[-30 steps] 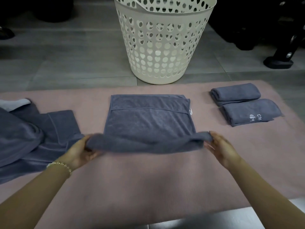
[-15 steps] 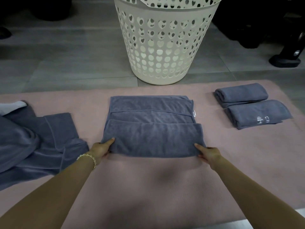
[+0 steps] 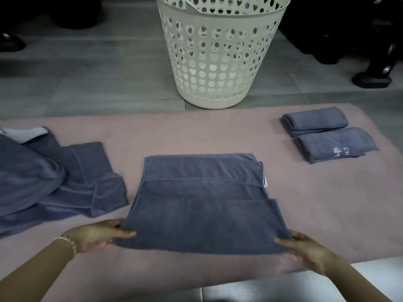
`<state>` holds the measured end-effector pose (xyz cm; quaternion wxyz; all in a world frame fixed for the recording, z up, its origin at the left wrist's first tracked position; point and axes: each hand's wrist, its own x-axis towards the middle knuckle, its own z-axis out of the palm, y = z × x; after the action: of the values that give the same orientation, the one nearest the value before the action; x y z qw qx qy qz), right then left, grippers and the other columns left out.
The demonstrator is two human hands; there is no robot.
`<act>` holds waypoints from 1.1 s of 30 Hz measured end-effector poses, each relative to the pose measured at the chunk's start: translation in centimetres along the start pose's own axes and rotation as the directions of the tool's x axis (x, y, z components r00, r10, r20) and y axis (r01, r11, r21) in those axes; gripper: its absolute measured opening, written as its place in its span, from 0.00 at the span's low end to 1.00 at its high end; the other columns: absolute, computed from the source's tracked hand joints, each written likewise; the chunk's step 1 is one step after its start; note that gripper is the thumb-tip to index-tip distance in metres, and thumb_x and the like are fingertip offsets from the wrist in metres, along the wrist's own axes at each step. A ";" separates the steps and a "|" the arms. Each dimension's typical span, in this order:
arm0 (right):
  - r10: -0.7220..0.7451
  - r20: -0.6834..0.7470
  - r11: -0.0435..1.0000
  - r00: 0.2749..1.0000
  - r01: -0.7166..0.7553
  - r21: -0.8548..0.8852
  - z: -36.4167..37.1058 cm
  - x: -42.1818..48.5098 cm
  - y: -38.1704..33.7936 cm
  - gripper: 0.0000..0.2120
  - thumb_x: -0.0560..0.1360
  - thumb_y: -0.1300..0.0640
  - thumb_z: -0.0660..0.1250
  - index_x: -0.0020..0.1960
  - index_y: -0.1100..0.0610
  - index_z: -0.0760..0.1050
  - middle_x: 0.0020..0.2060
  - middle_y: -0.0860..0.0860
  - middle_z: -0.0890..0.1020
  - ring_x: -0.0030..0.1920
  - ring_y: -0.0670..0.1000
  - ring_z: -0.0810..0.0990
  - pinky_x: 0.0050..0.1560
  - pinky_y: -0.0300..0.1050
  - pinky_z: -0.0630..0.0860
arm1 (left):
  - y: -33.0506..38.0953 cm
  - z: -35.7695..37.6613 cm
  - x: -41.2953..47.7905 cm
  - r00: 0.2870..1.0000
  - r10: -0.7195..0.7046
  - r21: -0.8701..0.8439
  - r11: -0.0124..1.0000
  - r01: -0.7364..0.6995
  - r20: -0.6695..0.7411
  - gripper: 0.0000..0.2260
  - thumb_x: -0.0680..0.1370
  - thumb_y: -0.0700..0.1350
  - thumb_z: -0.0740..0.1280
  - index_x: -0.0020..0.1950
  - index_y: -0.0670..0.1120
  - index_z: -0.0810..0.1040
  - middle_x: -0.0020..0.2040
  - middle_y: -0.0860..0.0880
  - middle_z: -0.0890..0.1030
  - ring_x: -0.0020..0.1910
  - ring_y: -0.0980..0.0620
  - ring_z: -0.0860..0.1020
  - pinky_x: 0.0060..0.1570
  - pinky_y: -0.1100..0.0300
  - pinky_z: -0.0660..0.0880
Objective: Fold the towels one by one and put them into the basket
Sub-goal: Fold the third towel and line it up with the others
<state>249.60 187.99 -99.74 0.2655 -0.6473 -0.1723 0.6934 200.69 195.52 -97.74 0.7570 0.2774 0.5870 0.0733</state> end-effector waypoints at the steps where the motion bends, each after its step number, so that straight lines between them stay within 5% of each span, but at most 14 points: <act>1: 0.011 0.011 0.994 1.000 -0.010 -0.110 0.0 -0.2 0.7 0.45 0.42 0.52 0.86 0.56 0.63 0.77 0.49 0.58 0.84 0.44 0.51 0.85 0.39 0.38 0.80 | -0.7 -0.4 0.0 0.998 -0.056 0.145 0.988 0.055 0.003 0.26 0.70 0.43 0.75 0.66 0.46 0.72 0.57 0.52 0.82 0.52 0.55 0.82 0.43 0.63 0.79; 4: -0.154 -0.160 0.956 0.975 0.106 -0.272 1.3 0.3 0.1 0.30 0.59 0.58 0.82 0.55 0.63 0.73 0.50 0.60 0.82 0.42 0.52 0.81 0.39 0.37 0.77 | -0.6 -0.4 1.6 0.959 0.109 0.524 0.851 0.045 -0.260 0.36 0.62 0.55 0.79 0.64 0.41 0.71 0.60 0.46 0.78 0.59 0.44 0.78 0.56 0.53 0.76; 6: -0.310 -0.279 0.917 0.909 0.209 -0.339 2.0 1.7 -1.2 0.21 0.68 0.64 0.75 0.57 0.61 0.71 0.46 0.55 0.79 0.42 0.49 0.77 0.40 0.35 0.74 | 0.0 0.0 3.0 0.781 0.467 0.683 0.727 -0.073 -0.414 0.34 0.68 0.52 0.76 0.68 0.42 0.66 0.63 0.44 0.71 0.63 0.42 0.72 0.63 0.53 0.69; 7: -0.366 -0.287 0.895 0.885 0.250 -0.371 2.2 2.5 -1.7 0.20 0.69 0.64 0.74 0.58 0.59 0.70 0.44 0.52 0.78 0.43 0.50 0.76 0.41 0.35 0.74 | 0.4 0.2 3.6 0.717 0.596 0.766 0.628 -0.137 -0.361 0.34 0.69 0.51 0.75 0.70 0.45 0.65 0.65 0.45 0.69 0.64 0.44 0.71 0.65 0.52 0.68; 10: -0.411 -0.274 0.849 0.869 0.256 -0.462 2.7 4.5 -2.5 0.17 0.70 0.63 0.74 0.55 0.57 0.72 0.43 0.52 0.78 0.46 0.55 0.77 0.48 0.43 0.73 | 1.3 0.9 4.6 0.752 0.653 0.936 0.315 -0.158 -0.093 0.30 0.74 0.54 0.70 0.73 0.51 0.63 0.69 0.49 0.68 0.67 0.49 0.67 0.69 0.56 0.62; 14: -0.473 -0.288 0.776 0.833 0.238 -0.584 1.8 5.2 -2.1 0.08 0.70 0.64 0.73 0.42 0.55 0.75 0.38 0.53 0.80 0.42 0.56 0.78 0.39 0.34 0.73 | 2.3 0.9 5.5 0.814 0.568 0.988 0.153 0.038 -0.119 0.19 0.75 0.57 0.67 0.63 0.53 0.73 0.59 0.49 0.74 0.59 0.50 0.70 0.62 0.61 0.64; 15: -0.495 -0.276 0.748 0.824 0.242 -0.618 1.6 4.9 -2.1 0.09 0.71 0.63 0.73 0.38 0.54 0.74 0.34 0.49 0.80 0.38 0.54 0.77 0.36 0.31 0.72 | 2.5 0.7 5.4 0.816 0.563 0.977 0.215 0.010 -0.132 0.16 0.73 0.58 0.69 0.57 0.54 0.77 0.53 0.49 0.75 0.56 0.50 0.71 0.59 0.63 0.66; 17: -0.530 -0.249 0.729 0.811 0.285 -0.623 1.3 4.1 -2.3 0.11 0.72 0.64 0.71 0.35 0.55 0.73 0.27 0.43 0.79 0.33 0.45 0.76 0.33 0.28 0.71 | 2.8 0.2 4.8 0.818 0.543 0.813 0.555 -0.177 -0.192 0.12 0.68 0.57 0.74 0.46 0.52 0.81 0.46 0.46 0.79 0.48 0.52 0.76 0.49 0.70 0.71; 18: -0.537 -0.244 0.744 0.807 0.318 -0.588 1.2 3.6 -2.6 0.10 0.73 0.65 0.70 0.35 0.57 0.73 0.26 0.41 0.79 0.30 0.41 0.75 0.33 0.27 0.70 | 3.1 0.0 4.2 0.831 0.504 0.619 0.736 -0.273 -0.234 0.11 0.68 0.53 0.76 0.46 0.49 0.82 0.45 0.45 0.83 0.45 0.53 0.79 0.45 0.72 0.72; 20: -0.534 -0.236 0.797 0.812 0.391 -0.460 1.3 2.9 -3.8 0.06 0.75 0.64 0.66 0.40 0.61 0.73 0.26 0.43 0.79 0.30 0.39 0.75 0.32 0.28 0.71 | 3.8 -0.3 3.1 0.908 0.373 0.222 0.917 -0.330 -0.192 0.17 0.67 0.50 0.77 0.52 0.45 0.82 0.49 0.46 0.85 0.46 0.53 0.83 0.46 0.67 0.77; 23: -0.542 -0.245 0.833 0.804 0.473 -0.288 1.7 2.9 -7.1 0.07 0.77 0.59 0.65 0.46 0.63 0.73 0.33 0.55 0.81 0.35 0.48 0.77 0.31 0.35 0.75 | 5.3 -1.2 2.8 0.920 0.341 -0.008 0.937 -0.349 -0.192 0.31 0.59 0.57 0.80 0.56 0.44 0.80 0.52 0.46 0.84 0.50 0.51 0.83 0.47 0.61 0.80; 25: -0.582 -0.256 0.809 0.772 0.516 -0.283 2.6 3.6 -9.9 0.05 0.76 0.58 0.66 0.44 0.59 0.74 0.32 0.52 0.83 0.32 0.45 0.79 0.31 0.34 0.76 | 7.0 -1.2 3.4 0.882 0.370 -0.079 0.910 -0.408 -0.292 0.21 0.69 0.50 0.74 0.57 0.42 0.79 0.53 0.43 0.83 0.46 0.51 0.83 0.42 0.62 0.81; 29: -0.643 -0.316 0.756 0.698 0.511 -0.408 4.0 7.6 -14.4 0.04 0.76 0.59 0.68 0.42 0.57 0.75 0.30 0.53 0.81 0.28 0.41 0.76 0.30 0.29 0.72 | 9.8 -1.4 6.5 0.781 0.390 -0.048 0.881 -0.470 -0.487 0.10 0.74 0.45 0.71 0.52 0.41 0.79 0.49 0.42 0.82 0.47 0.47 0.79 0.50 0.54 0.76; 33: -0.624 -0.351 0.758 0.698 0.430 -0.491 4.7 12.3 -16.5 0.05 0.75 0.59 0.69 0.45 0.60 0.74 0.36 0.58 0.79 0.37 0.52 0.74 0.30 0.27 0.69 | 11.7 -1.8 9.8 0.690 0.363 0.093 0.913 -0.396 -0.627 0.08 0.73 0.44 0.72 0.39 0.45 0.75 0.38 0.45 0.76 0.35 0.52 0.72 0.36 0.61 0.70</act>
<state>247.10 208.95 -99.55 0.3635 -0.7613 -0.4077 0.3493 204.50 210.22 -100.41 0.4905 0.3327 0.7341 0.3314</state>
